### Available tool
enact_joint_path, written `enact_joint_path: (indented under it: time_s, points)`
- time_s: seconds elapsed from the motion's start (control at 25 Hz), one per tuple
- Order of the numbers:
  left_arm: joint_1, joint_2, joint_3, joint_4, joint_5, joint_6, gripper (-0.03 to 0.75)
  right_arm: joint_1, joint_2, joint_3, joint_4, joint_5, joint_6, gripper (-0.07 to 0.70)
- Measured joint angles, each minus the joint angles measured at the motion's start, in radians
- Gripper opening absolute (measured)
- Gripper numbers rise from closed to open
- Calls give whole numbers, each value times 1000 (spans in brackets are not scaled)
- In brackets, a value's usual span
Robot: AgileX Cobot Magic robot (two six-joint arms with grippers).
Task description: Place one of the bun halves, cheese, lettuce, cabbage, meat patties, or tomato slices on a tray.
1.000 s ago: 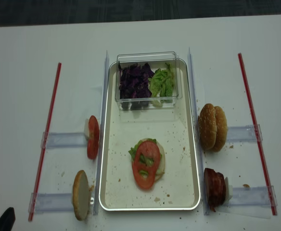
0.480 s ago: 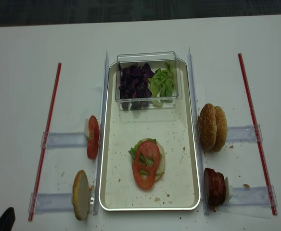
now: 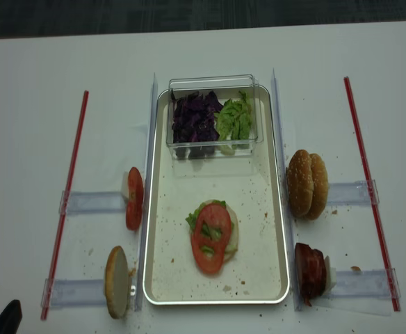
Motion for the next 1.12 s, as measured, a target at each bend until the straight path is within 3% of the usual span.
enact_joint_path:
  time_s: [1.12]
  points:
    - [0,0,0,0,0,0,454,0,0,0,0,0,0,36]
